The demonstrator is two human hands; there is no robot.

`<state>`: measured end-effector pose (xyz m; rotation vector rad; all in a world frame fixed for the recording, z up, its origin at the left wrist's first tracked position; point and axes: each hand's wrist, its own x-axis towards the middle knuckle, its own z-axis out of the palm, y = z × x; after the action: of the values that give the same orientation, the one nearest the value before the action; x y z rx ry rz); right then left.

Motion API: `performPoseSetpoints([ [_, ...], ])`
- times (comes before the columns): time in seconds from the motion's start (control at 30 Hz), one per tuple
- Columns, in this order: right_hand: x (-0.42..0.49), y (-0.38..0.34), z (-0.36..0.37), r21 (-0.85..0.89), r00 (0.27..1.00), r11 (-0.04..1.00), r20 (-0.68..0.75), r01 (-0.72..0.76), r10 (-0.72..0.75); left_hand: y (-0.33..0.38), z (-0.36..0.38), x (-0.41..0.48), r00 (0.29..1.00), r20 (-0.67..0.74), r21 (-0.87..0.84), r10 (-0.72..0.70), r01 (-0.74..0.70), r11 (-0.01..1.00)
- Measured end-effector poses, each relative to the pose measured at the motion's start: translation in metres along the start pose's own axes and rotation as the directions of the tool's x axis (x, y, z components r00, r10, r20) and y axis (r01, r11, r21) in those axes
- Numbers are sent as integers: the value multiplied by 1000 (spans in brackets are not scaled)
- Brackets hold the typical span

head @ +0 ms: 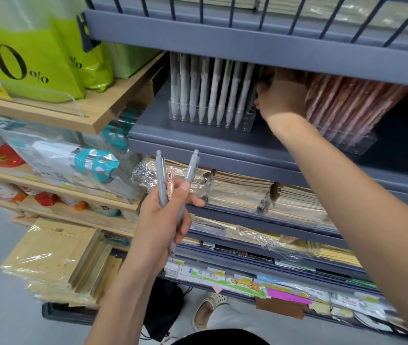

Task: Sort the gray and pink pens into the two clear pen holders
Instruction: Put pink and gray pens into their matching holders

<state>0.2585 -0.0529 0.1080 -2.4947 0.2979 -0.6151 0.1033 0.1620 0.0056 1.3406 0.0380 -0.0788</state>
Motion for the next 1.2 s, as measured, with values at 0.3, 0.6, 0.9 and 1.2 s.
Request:
performPoseSetpoints([
  [0.3,-85,9,-30,471,959,882,257,-14,-122,-7,15,-5,994,92,-38,66,-63,997],
  [0.6,-131,31,-31,613,762,757,596,-227,-254,-12,32,-6,983,182,-37,6,0,999],
  [0.9,-112,35,-54,790,982,595,189,-145,-12,-10,34,1,986,155,-74,-60,72,995],
  [1.2,-74,25,-49,360,938,932,-334,33,96,-10,29,15,987,132,-231,-89,118,966],
])
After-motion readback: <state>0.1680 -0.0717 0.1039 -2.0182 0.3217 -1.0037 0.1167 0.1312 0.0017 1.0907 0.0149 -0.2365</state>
